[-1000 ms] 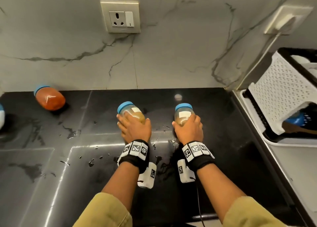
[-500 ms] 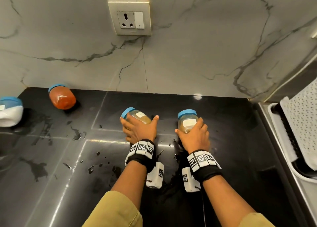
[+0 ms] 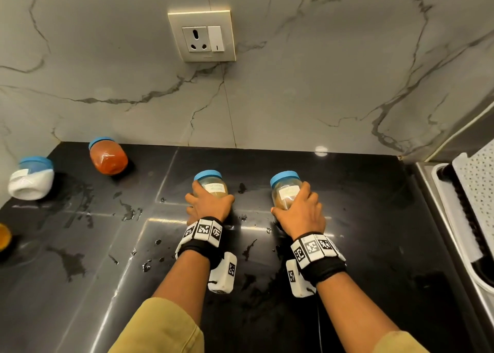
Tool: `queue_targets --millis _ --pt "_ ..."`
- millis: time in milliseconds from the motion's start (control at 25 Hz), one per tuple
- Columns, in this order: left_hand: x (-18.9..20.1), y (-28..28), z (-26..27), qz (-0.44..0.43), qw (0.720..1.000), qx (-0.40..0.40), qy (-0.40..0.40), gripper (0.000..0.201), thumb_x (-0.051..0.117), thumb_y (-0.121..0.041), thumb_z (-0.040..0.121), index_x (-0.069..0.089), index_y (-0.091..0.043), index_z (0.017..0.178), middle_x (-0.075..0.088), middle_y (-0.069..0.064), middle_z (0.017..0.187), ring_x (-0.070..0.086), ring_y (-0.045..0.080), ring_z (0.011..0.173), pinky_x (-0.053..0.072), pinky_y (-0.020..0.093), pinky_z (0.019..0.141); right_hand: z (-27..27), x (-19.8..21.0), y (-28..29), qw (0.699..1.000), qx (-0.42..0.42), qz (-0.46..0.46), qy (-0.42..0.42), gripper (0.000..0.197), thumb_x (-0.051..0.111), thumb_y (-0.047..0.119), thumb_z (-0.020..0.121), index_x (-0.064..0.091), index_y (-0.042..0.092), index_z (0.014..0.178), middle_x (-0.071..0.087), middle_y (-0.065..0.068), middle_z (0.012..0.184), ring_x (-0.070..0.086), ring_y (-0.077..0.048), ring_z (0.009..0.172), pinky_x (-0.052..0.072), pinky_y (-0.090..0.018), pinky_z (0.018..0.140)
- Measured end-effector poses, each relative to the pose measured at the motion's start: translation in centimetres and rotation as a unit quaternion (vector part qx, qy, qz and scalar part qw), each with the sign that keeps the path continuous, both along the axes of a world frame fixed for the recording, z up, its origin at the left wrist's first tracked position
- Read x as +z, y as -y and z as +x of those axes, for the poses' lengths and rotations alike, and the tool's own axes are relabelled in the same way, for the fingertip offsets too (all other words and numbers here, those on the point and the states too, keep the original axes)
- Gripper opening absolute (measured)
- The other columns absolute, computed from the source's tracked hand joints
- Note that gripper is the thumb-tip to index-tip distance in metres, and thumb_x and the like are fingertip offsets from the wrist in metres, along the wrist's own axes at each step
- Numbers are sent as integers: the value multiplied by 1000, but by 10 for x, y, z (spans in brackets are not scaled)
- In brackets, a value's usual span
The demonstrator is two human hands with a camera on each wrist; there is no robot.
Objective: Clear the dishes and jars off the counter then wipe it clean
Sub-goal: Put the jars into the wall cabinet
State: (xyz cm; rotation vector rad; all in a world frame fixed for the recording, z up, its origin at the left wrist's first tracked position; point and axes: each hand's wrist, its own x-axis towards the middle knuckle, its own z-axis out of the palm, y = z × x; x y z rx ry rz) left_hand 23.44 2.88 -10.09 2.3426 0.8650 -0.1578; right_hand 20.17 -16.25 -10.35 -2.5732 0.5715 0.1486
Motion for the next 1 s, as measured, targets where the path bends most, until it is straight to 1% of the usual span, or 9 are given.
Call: queue_targets --millis 160,360,520,600,680,760,840,920,1000 --pt "1 -9 -17 -35 999 -7 12 118 84 -40 65 2 -27 149 31 18 140 42 44 125 40 55 100 -15 -2 -8 999 0 13 34 103 73 53 72 12 19 148 39 -10 137 45 -29 121 49 -40 89" --pt "-12 -3 -66 -158 976 0 146 115 87 -29 59 11 -26 146 41 11 140 51 33 119 46 47 99 -54 -6 -20 994 -29 74 77 106 72 55 72 9 22 150 37 -7 141 44 -28 125 47 -44 97" --pt "11 10 -98 -213 945 -43 244 111 88 -32 62 15 -27 145 45 7 139 52 26 118 44 34 91 -84 13 -27 981 -55 100 160 107 74 52 73 7 24 152 34 -6 146 41 -27 131 44 -42 99" --pt "35 14 -110 -243 909 -85 327 109 88 -30 63 16 -27 145 44 2 138 51 18 117 43 25 87 -98 35 -30 961 -69 120 239 107 76 49 73 9 24 152 33 -6 147 41 -26 131 45 -42 98" --pt "66 20 -119 -256 866 -129 410 107 88 -30 64 18 -26 144 43 -4 136 51 9 114 43 17 85 -110 62 -33 924 -75 150 343 107 79 46 72 13 22 152 36 -5 144 44 -22 128 49 -39 95" --pt "97 33 -130 -269 834 -167 453 107 88 -33 64 19 -25 144 45 -6 135 53 6 113 48 23 89 -126 93 -29 884 -81 162 431 105 81 42 70 19 18 151 39 -5 140 46 -16 125 47 -25 95" --pt "133 49 -142 -298 795 -196 491 107 88 -36 64 17 -26 143 46 -4 135 54 6 116 52 35 93 -141 133 -19 843 -86 177 500 102 83 36 71 23 16 150 39 -4 142 41 -7 125 35 -4 95" --pt "169 65 -150 -318 750 -232 532 106 88 -32 66 16 -24 144 46 -3 135 53 9 120 53 42 93 -152 179 -8 809 -85 198 547 103 84 31 71 21 19 151 36 2 145 37 1 126 33 -4 98" --pt "209 78 -156 -322 709 -256 573 106 88 -26 67 17 -22 145 45 -2 138 51 10 124 54 40 93 -159 221 0 775 -69 212 592 103 83 27 72 19 19 152 35 7 144 38 15 121 39 -5 95"
